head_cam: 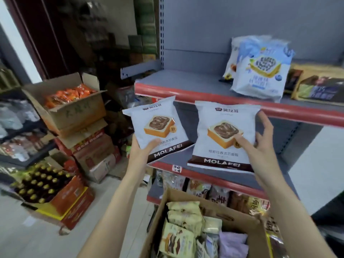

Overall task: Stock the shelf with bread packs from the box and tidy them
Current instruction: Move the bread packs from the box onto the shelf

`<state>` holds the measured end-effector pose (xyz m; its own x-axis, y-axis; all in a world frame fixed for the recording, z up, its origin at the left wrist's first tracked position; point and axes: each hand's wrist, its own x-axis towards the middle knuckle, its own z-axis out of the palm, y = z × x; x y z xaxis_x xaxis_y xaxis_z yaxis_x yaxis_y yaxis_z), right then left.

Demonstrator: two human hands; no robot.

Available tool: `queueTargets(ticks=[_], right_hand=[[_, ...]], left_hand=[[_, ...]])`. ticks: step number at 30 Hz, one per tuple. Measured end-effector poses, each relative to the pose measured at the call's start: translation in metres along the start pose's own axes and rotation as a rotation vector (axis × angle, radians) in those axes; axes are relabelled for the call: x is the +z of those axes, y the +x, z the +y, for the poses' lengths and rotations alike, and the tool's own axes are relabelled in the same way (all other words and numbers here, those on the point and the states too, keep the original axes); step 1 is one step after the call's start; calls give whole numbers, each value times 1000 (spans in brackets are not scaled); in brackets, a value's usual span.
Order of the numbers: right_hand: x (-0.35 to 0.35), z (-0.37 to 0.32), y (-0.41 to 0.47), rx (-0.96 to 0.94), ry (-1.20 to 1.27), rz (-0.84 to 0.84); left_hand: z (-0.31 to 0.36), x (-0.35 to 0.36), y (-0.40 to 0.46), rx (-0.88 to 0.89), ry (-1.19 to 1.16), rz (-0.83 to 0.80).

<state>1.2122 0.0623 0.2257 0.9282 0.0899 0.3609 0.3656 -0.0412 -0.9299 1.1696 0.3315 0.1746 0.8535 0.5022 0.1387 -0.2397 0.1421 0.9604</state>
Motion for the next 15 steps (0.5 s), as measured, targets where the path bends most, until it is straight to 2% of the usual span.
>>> queueTargets(ticks=[4,9,12,15], right_hand=[[23,-36,51,-204,18,17],[64,-61,135,-330,68,72],[87,-63,193,-346,36,135],[107,-52,253,-292,50,190]], left_hand=[[37,11,47,111,-20,33],[87,21,123,328,53,48],[108,26,178,435,119,37],[119,34,231,451,262,-10]])
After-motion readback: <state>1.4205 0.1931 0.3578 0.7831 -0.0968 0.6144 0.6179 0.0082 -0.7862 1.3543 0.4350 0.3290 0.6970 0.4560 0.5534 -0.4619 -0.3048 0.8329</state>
